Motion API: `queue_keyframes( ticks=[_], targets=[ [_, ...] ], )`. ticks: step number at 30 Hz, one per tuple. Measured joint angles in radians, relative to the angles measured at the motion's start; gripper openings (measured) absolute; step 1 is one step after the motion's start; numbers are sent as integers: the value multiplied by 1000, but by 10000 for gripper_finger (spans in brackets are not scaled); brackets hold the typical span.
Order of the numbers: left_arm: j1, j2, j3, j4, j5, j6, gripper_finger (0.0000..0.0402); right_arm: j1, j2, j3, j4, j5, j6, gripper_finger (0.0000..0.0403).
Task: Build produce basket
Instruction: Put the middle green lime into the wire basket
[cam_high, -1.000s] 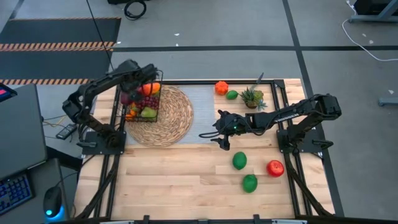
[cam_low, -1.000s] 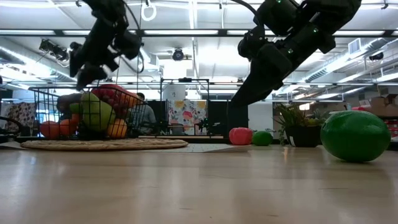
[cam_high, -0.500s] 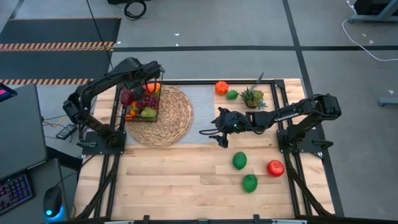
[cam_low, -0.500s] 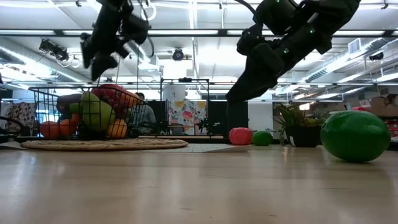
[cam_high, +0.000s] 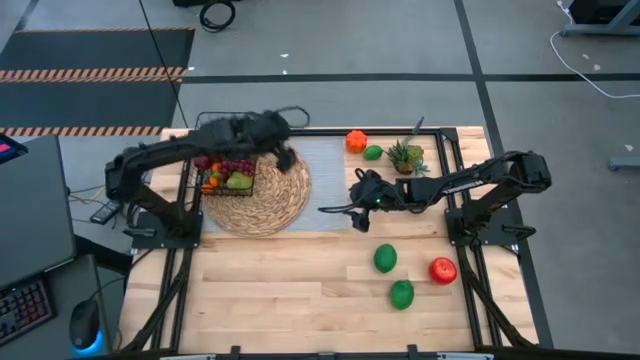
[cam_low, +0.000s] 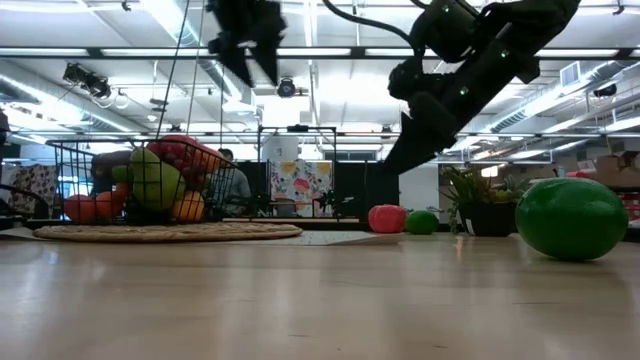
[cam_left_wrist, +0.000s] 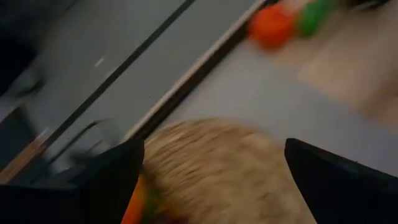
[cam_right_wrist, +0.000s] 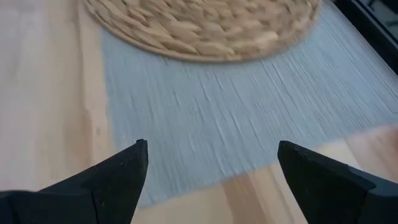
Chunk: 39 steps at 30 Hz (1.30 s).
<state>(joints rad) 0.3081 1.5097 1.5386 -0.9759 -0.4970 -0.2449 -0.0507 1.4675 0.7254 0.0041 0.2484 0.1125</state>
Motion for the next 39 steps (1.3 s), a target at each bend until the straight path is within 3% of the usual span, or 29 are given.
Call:
queue_keyframes(
  ticks=[9,17,21,25,31,36,39],
  targets=[
    [-175,0,-202,454,160,-6,396,-17,-166,0,-198,-13,79,348],
    [-286,0,-558,1064,214,-96,396,-9,-287,-1,-424,-28,171,346],
    [-354,0,-745,1429,214,-161,396,3,-306,-43,-414,-97,173,346],
    [-426,0,-880,1692,209,-191,396,3,-305,-68,-371,-173,161,346],
    [-522,0,-932,1763,174,-190,396,27,-294,-69,-343,-278,276,346],
    [-567,2,-932,1759,147,-125,396,129,-282,-69,-386,-403,362,346],
    [-575,2,-932,1756,141,-112,396,211,-273,-69,-427,-421,378,346]
  ],
)
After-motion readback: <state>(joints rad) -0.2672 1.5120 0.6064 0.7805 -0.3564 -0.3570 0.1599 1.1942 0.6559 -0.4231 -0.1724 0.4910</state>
